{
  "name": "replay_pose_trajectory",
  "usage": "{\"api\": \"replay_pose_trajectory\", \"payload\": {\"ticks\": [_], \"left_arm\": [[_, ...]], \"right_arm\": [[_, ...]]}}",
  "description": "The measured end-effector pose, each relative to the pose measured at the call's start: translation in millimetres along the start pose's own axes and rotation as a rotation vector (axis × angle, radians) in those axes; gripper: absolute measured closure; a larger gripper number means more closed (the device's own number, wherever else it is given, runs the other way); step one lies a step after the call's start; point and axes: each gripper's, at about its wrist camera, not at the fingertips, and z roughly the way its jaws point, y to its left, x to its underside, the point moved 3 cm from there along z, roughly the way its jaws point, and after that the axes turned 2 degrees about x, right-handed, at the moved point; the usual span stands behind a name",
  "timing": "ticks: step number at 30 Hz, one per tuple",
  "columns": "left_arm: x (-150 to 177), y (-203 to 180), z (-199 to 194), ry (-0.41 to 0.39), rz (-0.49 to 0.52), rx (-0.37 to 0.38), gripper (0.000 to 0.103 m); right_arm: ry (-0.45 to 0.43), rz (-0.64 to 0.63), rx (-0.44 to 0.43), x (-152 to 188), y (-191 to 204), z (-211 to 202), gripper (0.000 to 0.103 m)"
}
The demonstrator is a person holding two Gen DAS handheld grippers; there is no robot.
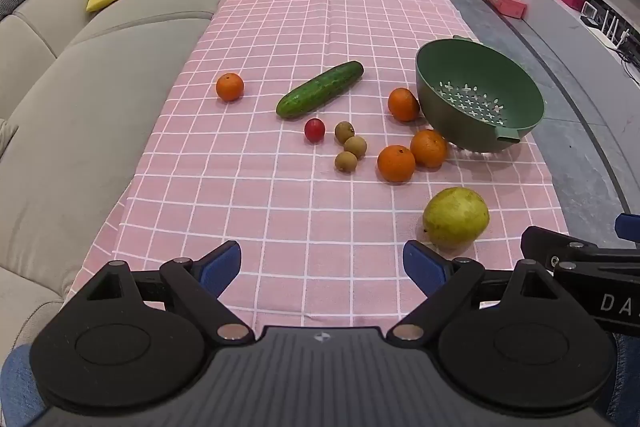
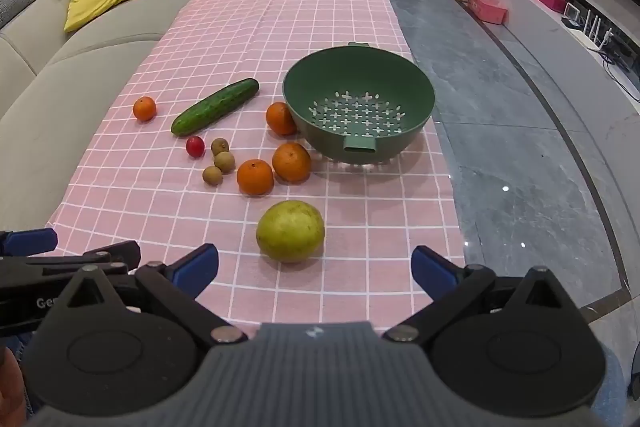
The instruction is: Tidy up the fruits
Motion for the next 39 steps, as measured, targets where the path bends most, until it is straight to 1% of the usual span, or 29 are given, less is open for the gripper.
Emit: {"api": "replay_pose_trajectory", "payload": {"ticks": [8,12,14,39], "left_arm": [[-0.4,-1.2,-0.2,-0.006,-0.001,-0.008,0.000],[0.7,2.1,-6.4,-0.010,-0.001,-0.001,0.000],[-0.2,3.2,-3.8,-0.011,-0.003,0.000,0.000],[0.3,2.5,-5.6,-0.006,-0.018,0.006,0.000]], "right_arm": [[-0.008,-0.006,0.000,1.1,0.8,-3.3,0.004],[-0.014,-0.009,0.003,-0.2,-3.5,-4.9,0.004],[-0.015,-0.014,0.012,-0.3,2.9,-4.3,0.004],[-0.019,-0.020,0.019,-1.7,4.2,-8.0,0.004]]}}
